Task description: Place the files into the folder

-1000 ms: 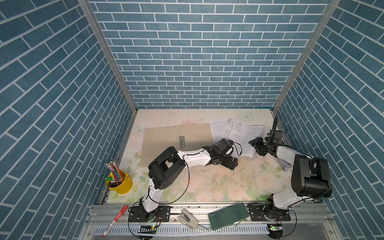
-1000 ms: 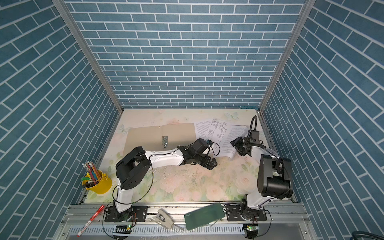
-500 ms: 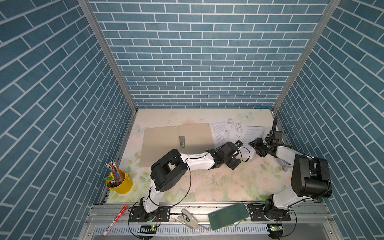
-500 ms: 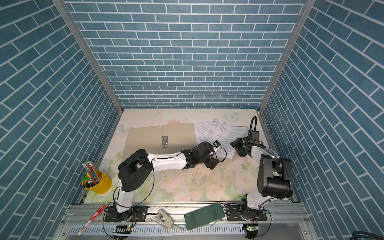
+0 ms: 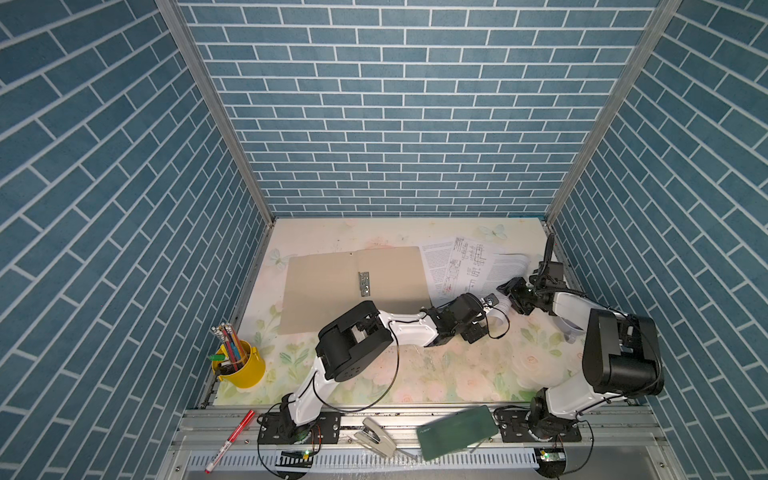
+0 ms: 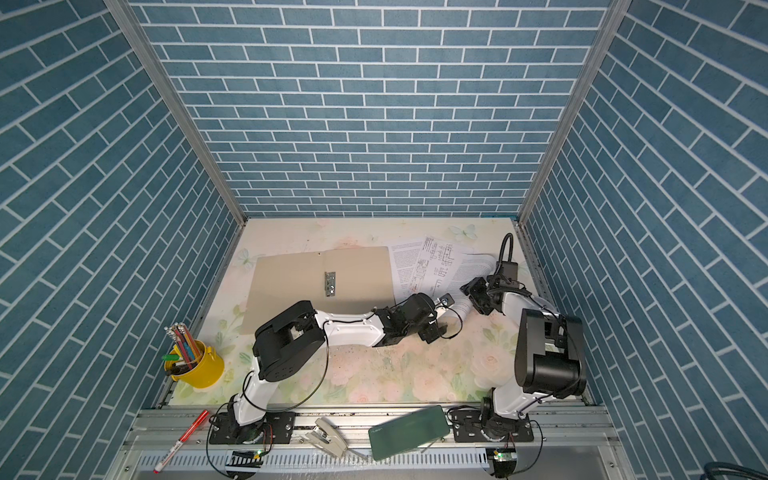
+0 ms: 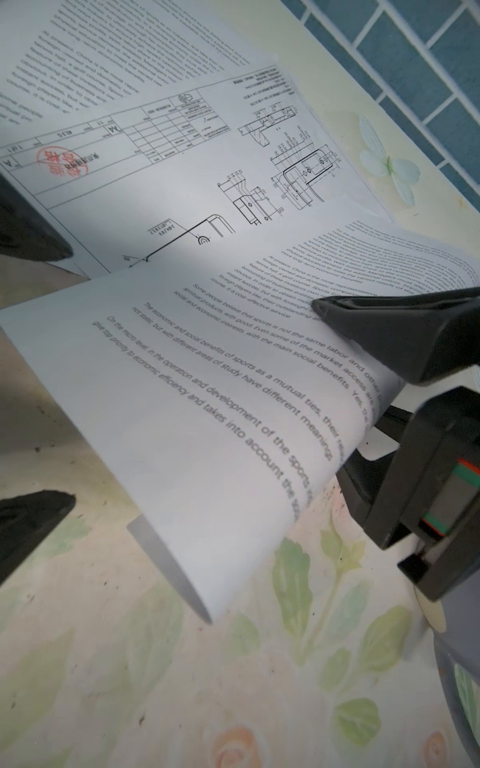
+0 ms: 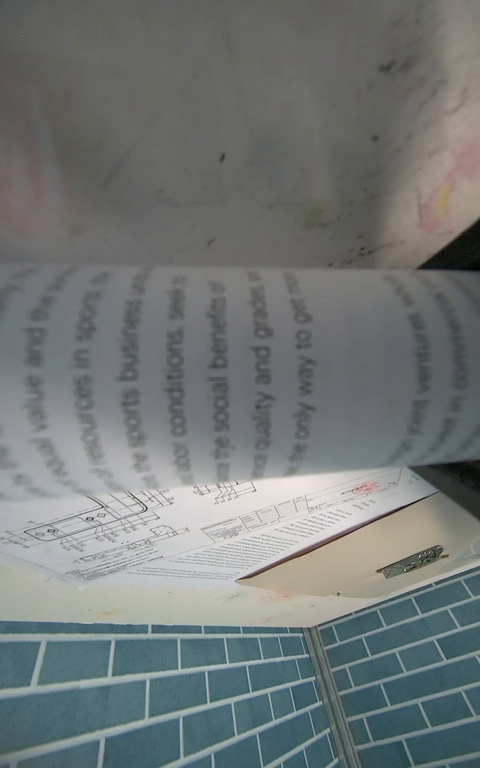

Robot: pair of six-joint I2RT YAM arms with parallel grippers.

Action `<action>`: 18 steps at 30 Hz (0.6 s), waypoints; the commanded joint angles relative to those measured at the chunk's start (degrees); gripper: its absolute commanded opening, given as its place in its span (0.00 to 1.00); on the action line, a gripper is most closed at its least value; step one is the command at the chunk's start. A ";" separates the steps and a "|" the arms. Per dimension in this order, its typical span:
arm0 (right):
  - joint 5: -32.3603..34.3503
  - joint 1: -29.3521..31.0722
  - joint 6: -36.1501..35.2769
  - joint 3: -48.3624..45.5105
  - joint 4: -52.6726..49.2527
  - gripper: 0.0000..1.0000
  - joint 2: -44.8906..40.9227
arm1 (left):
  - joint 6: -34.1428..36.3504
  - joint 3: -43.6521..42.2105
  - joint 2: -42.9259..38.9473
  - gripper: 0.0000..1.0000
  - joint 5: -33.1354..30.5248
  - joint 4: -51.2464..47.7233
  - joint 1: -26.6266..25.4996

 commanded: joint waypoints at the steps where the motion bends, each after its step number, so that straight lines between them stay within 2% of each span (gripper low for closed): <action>1: -1.09 0.08 2.01 0.88 -1.67 0.55 -0.88 | 1.82 2.54 2.21 0.84 -3.38 2.11 -0.69; 9: -1.62 0.08 2.03 1.15 -3.05 0.55 -1.01 | 3.84 5.42 4.39 0.80 -5.36 2.96 -0.88; 18: -1.89 0.09 1.11 2.63 -5.64 0.55 -0.76 | 5.39 5.02 3.63 0.64 -5.99 2.94 -1.28</action>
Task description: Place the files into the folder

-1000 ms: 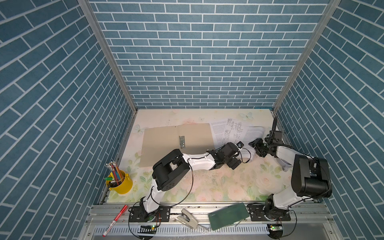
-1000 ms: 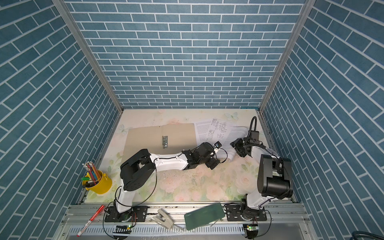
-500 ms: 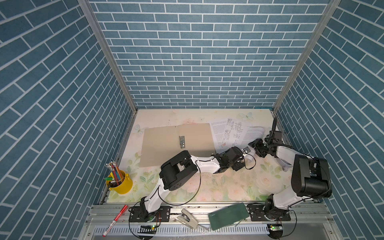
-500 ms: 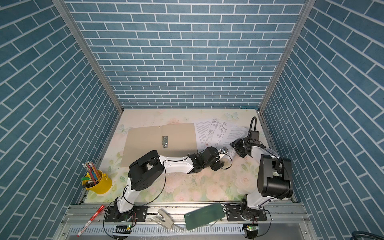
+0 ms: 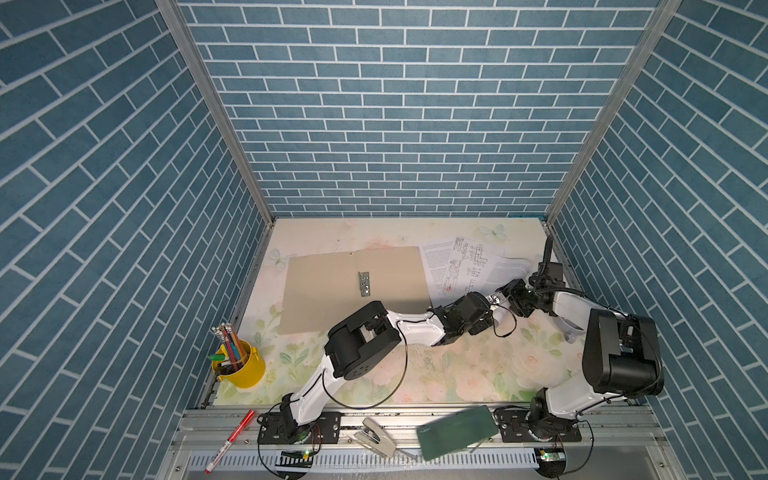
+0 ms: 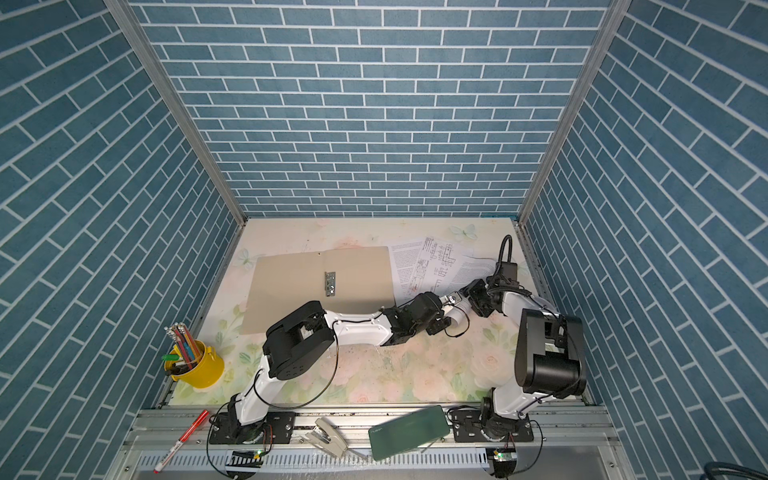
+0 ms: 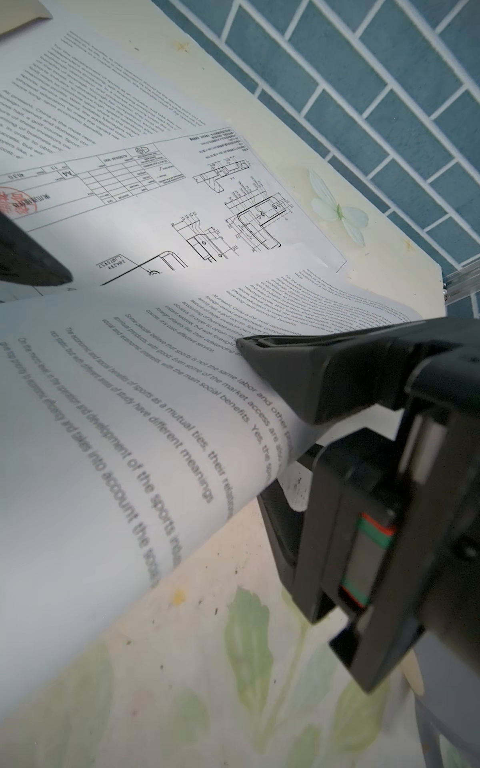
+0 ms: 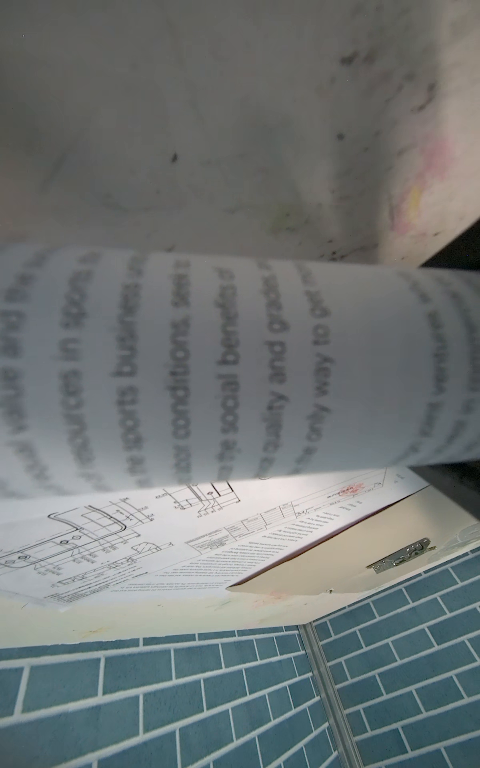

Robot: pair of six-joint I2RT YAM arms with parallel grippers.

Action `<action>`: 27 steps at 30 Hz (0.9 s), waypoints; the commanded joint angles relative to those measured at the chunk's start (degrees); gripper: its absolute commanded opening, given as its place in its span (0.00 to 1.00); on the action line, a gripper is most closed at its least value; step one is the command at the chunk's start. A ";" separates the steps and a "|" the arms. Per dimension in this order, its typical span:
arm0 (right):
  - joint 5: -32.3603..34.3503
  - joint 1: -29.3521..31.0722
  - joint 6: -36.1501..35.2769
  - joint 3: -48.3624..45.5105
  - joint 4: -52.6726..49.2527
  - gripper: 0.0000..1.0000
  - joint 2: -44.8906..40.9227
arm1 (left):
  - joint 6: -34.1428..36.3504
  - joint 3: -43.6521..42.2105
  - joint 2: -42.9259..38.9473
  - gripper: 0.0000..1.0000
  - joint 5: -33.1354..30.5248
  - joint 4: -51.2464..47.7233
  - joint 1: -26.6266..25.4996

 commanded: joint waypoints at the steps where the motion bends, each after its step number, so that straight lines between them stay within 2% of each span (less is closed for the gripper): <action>1: -0.80 0.08 0.08 2.48 -2.43 0.56 -0.78 | 1.48 0.48 0.13 0.63 -0.91 0.68 -0.80; 7: -0.75 -0.28 -0.18 4.02 -4.69 0.57 -0.27 | 2.39 -0.70 -1.20 0.61 -1.74 1.55 -1.22; 15: -1.05 -0.95 -1.36 5.43 -7.36 0.59 -0.19 | 3.17 -0.62 -1.86 0.37 -1.83 1.47 -1.53; 20: -1.32 -1.44 -2.36 6.40 -9.66 0.61 -0.28 | 3.17 -0.62 -2.48 0.31 -2.65 1.76 -1.57; 22: -1.56 -1.75 -2.91 7.09 -10.92 0.63 -0.44 | 3.26 -0.30 -2.75 0.26 -3.38 1.48 -1.54; 27: -1.74 -2.82 -4.95 9.46 -15.61 0.76 -1.20 | 3.26 2.08 -3.03 0.16 -6.62 -1.20 -1.58</action>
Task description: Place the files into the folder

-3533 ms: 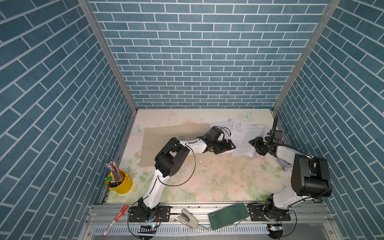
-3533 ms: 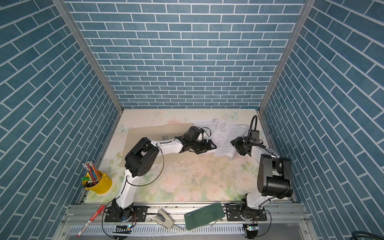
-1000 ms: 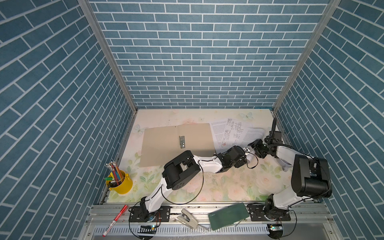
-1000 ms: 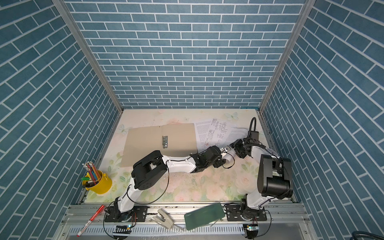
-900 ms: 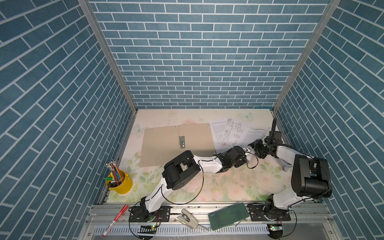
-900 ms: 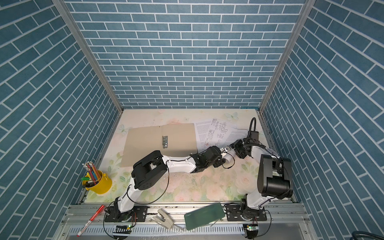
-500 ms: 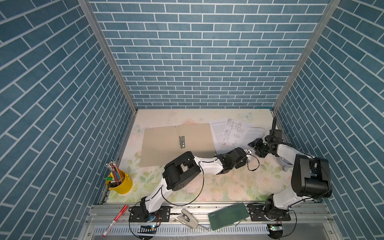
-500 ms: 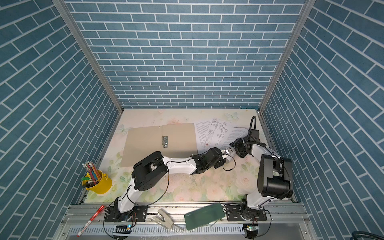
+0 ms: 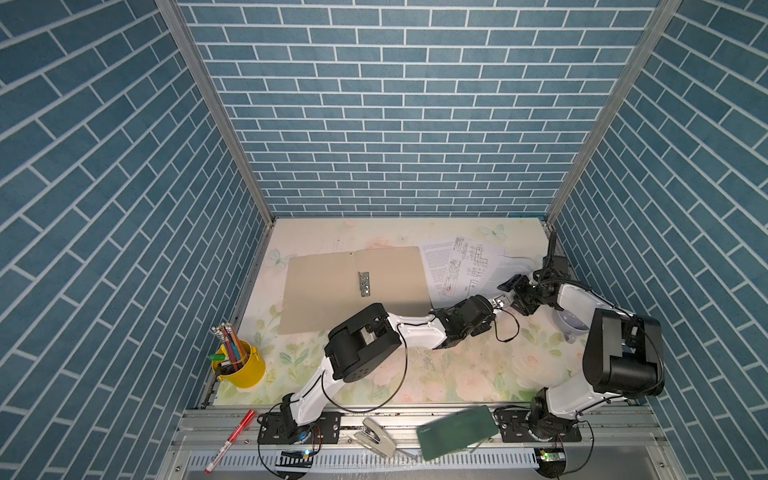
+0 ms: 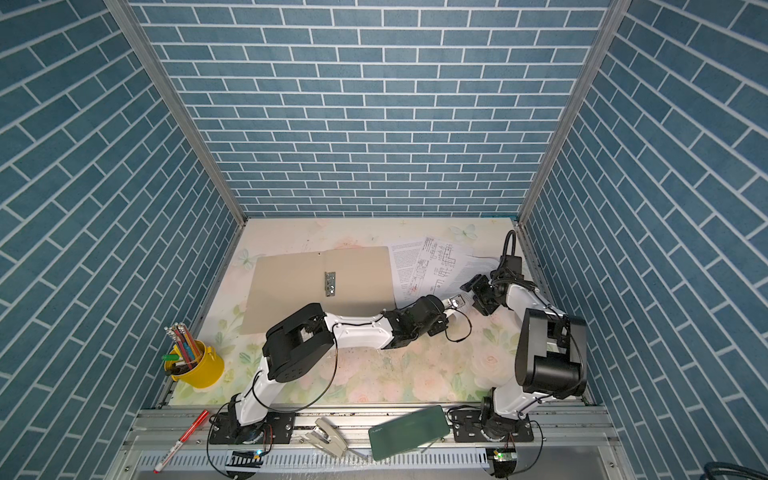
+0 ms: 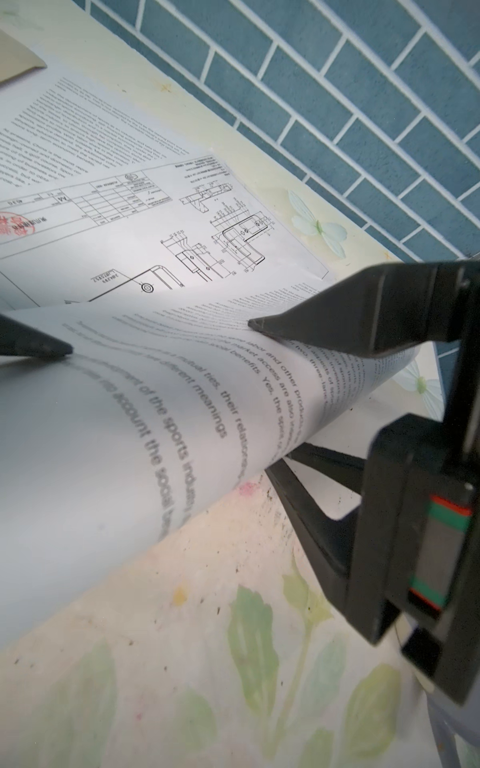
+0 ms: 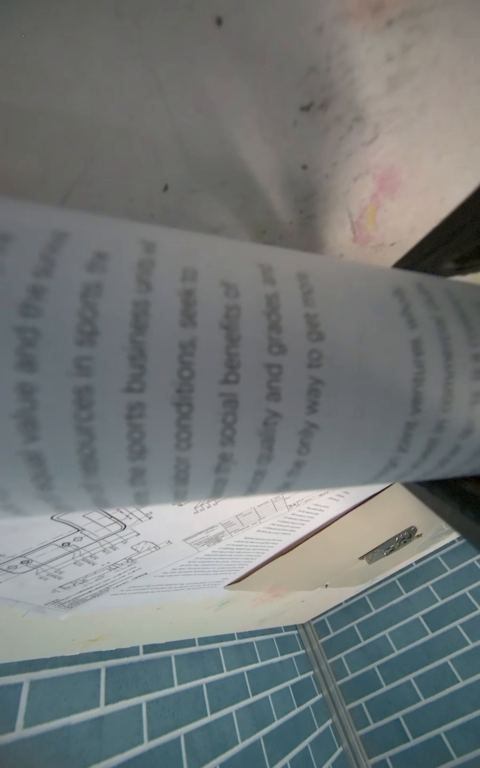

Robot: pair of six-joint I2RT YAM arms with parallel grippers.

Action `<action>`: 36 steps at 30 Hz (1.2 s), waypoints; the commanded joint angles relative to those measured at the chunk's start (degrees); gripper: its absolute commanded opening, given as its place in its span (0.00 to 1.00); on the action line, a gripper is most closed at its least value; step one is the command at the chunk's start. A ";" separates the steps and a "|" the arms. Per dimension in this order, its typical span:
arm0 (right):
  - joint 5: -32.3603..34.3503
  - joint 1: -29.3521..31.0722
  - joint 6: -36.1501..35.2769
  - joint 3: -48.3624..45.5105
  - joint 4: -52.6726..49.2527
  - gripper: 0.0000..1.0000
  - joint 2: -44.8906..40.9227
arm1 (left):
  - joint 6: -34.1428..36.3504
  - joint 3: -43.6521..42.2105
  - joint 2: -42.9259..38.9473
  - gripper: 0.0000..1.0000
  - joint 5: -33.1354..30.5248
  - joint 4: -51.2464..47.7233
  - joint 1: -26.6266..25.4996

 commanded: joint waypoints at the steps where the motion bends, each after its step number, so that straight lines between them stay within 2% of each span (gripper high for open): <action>1: -0.95 -1.06 -2.68 2.98 -5.18 0.78 -1.52 | 0.18 2.64 -2.19 0.15 -3.36 -2.18 -0.46; 5: -1.82 -2.08 -2.60 2.52 -5.77 0.84 -3.99 | -0.15 4.64 -1.80 0.11 -5.32 -4.38 -0.40; 21: -1.99 -7.85 -5.40 -0.19 -13.57 0.91 -13.81 | -0.99 7.79 -0.42 0.05 -5.96 -7.27 -0.38; 30: -3.35 -9.61 -5.31 -1.04 -15.39 0.90 -16.60 | -0.37 6.28 -0.91 0.05 -5.85 -6.10 -0.39; 36: -5.33 -11.39 -2.62 -3.78 -10.51 0.82 -13.60 | -0.46 5.16 -1.45 0.05 -5.13 -4.58 -0.38</action>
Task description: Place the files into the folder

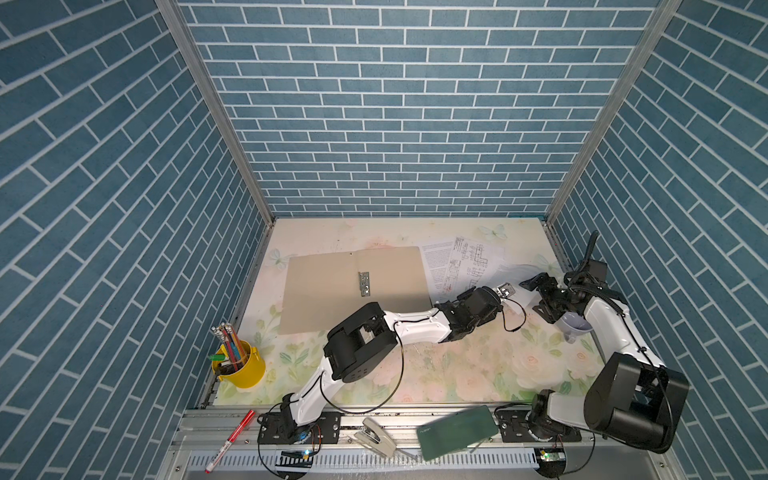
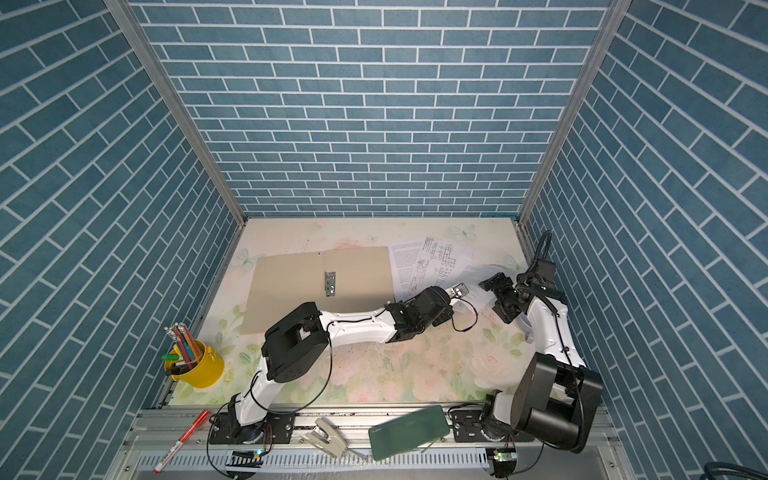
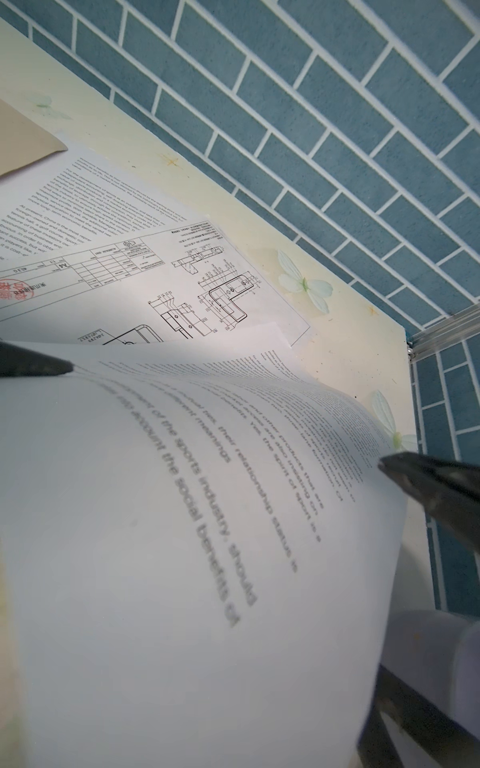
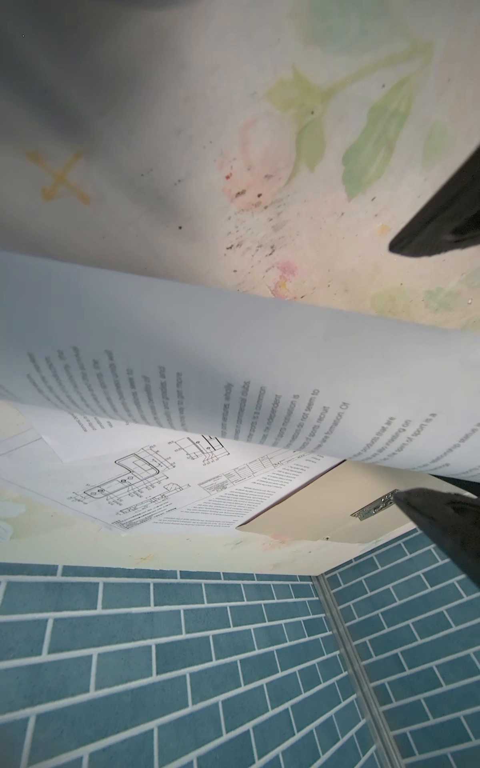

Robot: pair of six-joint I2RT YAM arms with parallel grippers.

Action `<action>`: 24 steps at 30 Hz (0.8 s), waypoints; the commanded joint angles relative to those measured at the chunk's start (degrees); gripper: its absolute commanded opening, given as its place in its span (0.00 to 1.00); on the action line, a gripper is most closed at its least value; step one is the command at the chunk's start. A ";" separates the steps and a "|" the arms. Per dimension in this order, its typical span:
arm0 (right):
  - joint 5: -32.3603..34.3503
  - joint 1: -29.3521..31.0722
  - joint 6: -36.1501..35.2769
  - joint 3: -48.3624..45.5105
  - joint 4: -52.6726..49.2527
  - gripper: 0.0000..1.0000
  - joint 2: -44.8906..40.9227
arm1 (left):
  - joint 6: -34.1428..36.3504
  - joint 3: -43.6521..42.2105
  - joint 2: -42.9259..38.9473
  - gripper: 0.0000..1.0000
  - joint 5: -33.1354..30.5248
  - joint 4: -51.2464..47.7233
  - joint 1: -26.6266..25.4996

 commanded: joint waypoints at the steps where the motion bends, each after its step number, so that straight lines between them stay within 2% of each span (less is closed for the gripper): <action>1: -2.11 -0.76 0.77 -2.26 2.54 0.81 2.07 | 0.07 -1.54 -1.50 0.05 0.36 1.49 -0.36; 9: -3.22 -1.05 3.77 -3.39 13.73 0.70 5.20 | -0.50 -3.80 -2.75 0.05 0.88 3.74 -0.39; 15: -4.98 -1.03 5.42 -4.19 17.97 0.63 7.52 | -1.05 -4.09 -3.10 0.05 1.62 4.10 -0.40; 24: -4.43 -0.96 5.63 -3.34 19.09 0.37 9.45 | -0.77 -6.62 -3.81 0.05 2.45 6.36 -0.70</action>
